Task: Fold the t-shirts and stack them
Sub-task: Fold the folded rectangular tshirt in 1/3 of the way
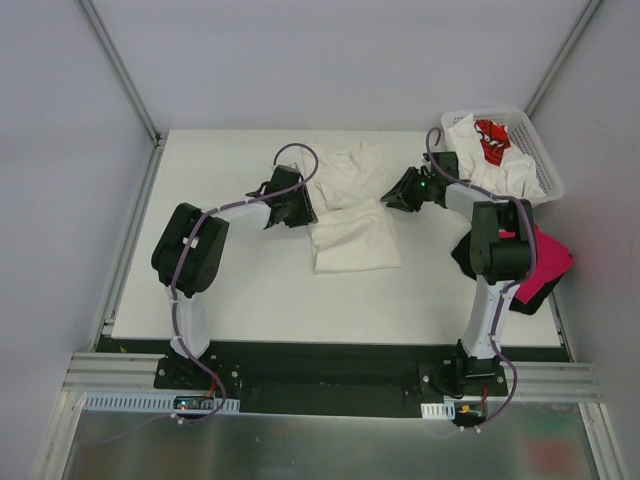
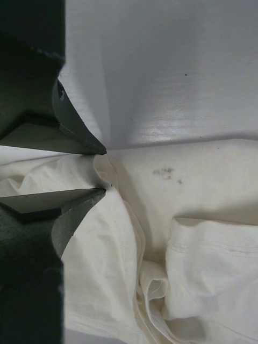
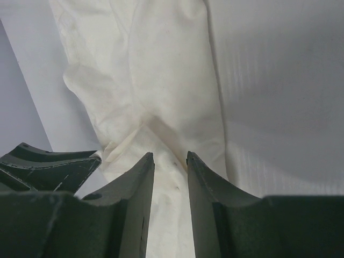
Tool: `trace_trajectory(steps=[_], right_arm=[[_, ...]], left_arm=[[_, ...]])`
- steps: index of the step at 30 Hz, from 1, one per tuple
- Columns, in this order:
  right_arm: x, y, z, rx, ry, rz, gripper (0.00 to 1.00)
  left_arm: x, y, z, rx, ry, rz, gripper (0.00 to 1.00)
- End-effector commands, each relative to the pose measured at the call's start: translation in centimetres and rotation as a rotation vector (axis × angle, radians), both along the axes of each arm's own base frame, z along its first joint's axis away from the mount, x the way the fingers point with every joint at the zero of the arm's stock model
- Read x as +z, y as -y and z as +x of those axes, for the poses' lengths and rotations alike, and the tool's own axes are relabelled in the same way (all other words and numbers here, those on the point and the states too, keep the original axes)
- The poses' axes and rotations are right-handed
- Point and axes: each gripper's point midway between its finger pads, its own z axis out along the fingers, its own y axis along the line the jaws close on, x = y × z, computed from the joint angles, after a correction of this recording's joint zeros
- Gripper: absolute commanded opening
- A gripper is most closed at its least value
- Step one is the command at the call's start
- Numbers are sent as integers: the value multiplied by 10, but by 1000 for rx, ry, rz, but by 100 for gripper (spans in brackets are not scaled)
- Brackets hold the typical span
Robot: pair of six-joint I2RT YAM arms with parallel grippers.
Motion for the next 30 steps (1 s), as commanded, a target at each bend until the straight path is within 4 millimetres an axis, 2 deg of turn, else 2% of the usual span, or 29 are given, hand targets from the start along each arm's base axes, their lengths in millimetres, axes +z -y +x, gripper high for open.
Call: trace_trajectory(steps=[1, 7, 22, 30], right_arm=[[12, -3, 5, 9, 36, 40, 34], [13, -5, 9, 2, 60, 58, 34], [-6, -28, 3, 25, 26, 96, 34], [-9, -31, -2, 25, 20, 108, 34]], left_arm=[[10, 11, 5, -8, 3, -42, 30], [7, 12, 6, -1, -6, -43, 30], [4, 10, 4, 5, -14, -38, 29], [5, 12, 4, 6, -17, -51, 29]])
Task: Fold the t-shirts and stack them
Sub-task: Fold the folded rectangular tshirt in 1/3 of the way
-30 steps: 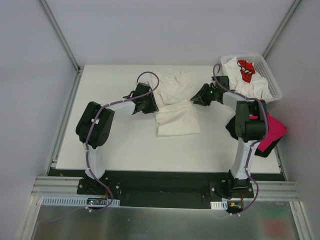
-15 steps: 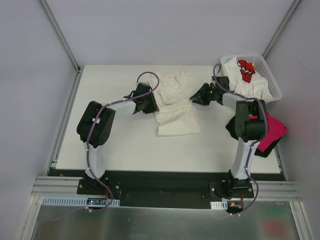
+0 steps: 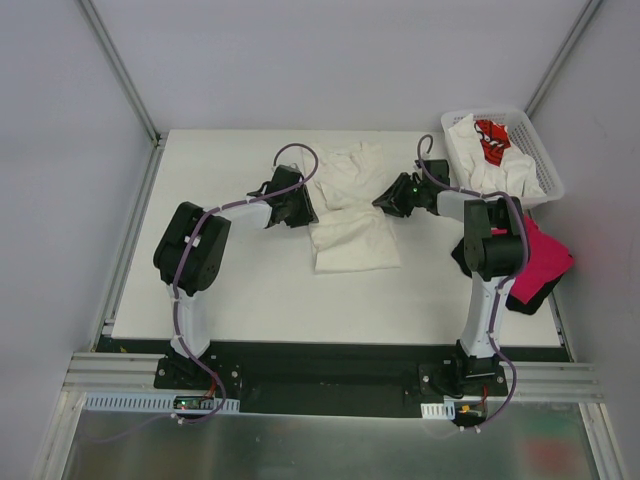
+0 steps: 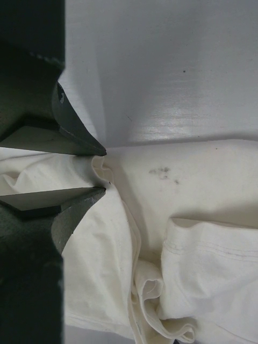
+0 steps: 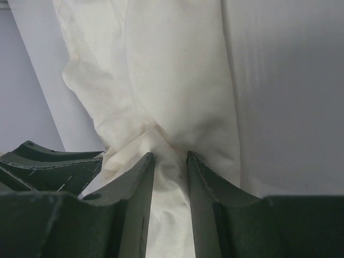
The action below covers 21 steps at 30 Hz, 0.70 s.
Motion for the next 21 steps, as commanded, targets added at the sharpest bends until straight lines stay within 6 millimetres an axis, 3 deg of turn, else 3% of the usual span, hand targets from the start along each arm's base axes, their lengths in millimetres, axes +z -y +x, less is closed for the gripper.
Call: trace_trajectory(steps=[1, 5, 9, 11, 21], right_arm=[[7, -5, 1, 11, 31, 26, 34], [9, -6, 1, 13, 34, 33, 31], [10, -6, 2, 9, 40, 36, 6], [10, -6, 3, 9, 39, 38, 1], [15, -6, 4, 6, 46, 44, 1]], left_arm=[[10, 9, 4, -4, 7, -33, 29], [9, 9, 4, -1, 4, -31, 29], [7, 7, 5, 5, 2, -24, 28], [6, 6, 5, 10, 1, -23, 27], [-1, 3, 8, 27, -14, -19, 23]])
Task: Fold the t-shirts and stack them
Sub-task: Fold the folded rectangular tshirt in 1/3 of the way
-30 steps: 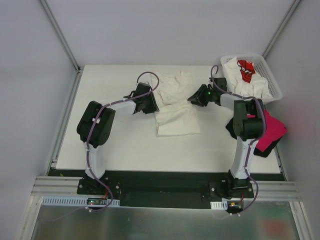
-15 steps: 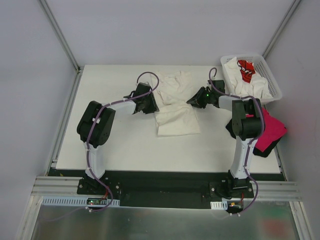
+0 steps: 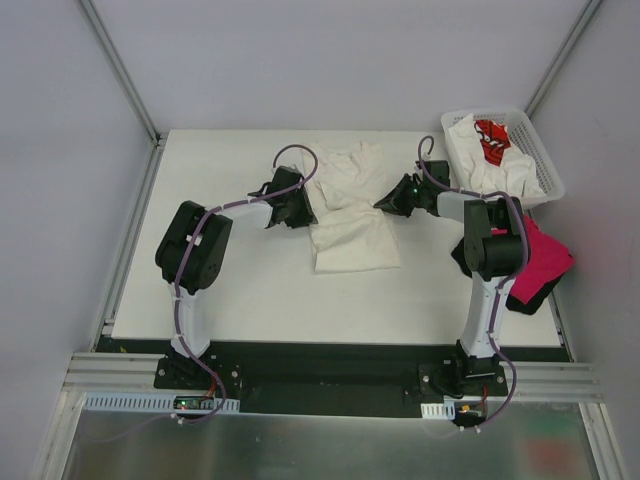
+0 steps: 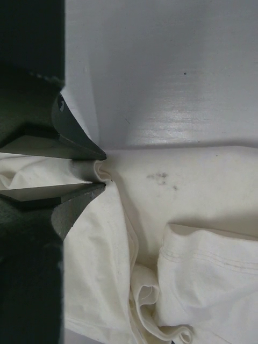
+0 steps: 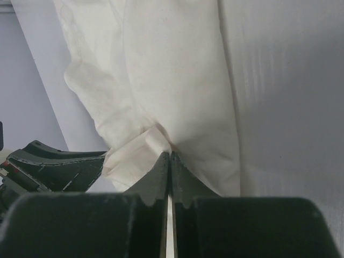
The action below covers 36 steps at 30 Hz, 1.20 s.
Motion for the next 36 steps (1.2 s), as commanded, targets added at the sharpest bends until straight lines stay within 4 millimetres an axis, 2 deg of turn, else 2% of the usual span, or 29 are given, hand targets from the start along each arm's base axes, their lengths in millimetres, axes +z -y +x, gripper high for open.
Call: trace_trajectory(steps=[1, 6, 15, 18, 21, 22, 25, 26, 27, 28, 29, 30, 32, 36], right_arm=[[17, -6, 4, 17, 51, 26, 1], [19, -5, 2, 18, 55, 24, 1], [15, -4, 0, 16, 50, 14, 1], [22, -5, 3, 23, 67, 13, 1], [32, -2, 6, 28, 85, -8, 1], [38, -2, 6, 31, 97, -10, 1], [37, -1, 2, 33, 93, -15, 1], [33, -1, -1, 34, 85, -17, 1], [31, 0, -2, 36, 82, -19, 1], [30, 0, -2, 38, 79, -17, 1], [25, -1, -3, 40, 71, -18, 1], [24, -1, -2, 41, 68, -14, 1], [21, 0, -2, 38, 62, -11, 1], [22, -1, 1, 37, 70, -9, 1]], left_arm=[[5, 3, 8, 12, 7, -13, 22], [18, -6, 16, 35, 46, -2, 22], [67, -23, 48, 80, 128, -5, 22], [85, -27, 58, 73, 167, -13, 22], [102, -26, 60, 56, 206, -20, 23], [103, -25, 59, 52, 206, -24, 23], [104, -28, 47, 53, 194, -32, 23], [94, -31, 39, 55, 168, -23, 23], [95, -33, 34, 59, 167, -23, 23], [92, -36, 28, 60, 157, -20, 27], [80, -38, 18, 54, 127, -13, 29], [83, -38, 12, 43, 127, -21, 32], [72, -39, -2, 17, 97, -18, 40], [60, -35, -19, -51, 73, -33, 41]])
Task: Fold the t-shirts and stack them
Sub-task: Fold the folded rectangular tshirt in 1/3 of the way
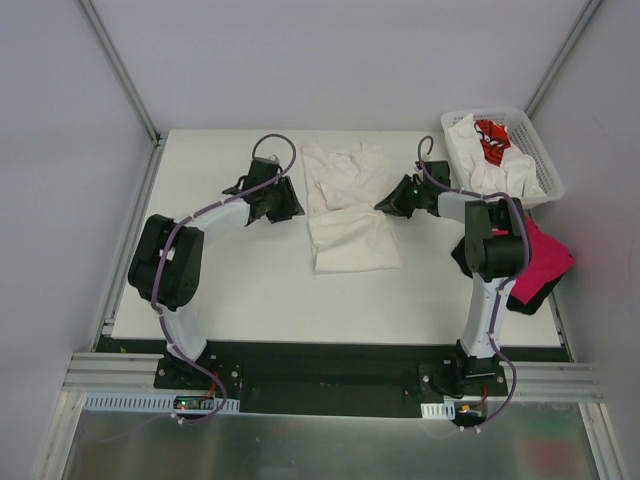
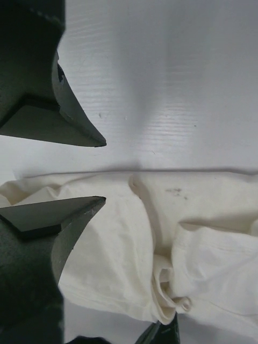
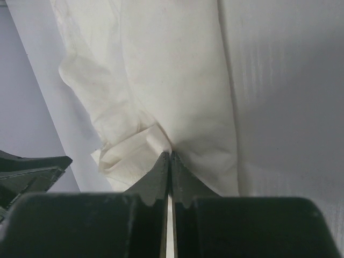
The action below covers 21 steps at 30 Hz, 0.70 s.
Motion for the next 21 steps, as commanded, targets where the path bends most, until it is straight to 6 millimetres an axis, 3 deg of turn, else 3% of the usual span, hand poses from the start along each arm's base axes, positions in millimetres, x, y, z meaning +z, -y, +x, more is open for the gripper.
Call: trace_trajectory(steps=[1, 10, 21], right_arm=[[24, -3, 7, 18, 65, 15, 1], [25, -4, 11, 16, 69, 21, 1], [28, -4, 11, 18, 74, 25, 1]], left_arm=[[3, 11, -20, -115, 8, -34, 41], [-2, 43, -16, -217, 17, -190, 40], [-23, 47, -26, -206, -26, -235, 38]])
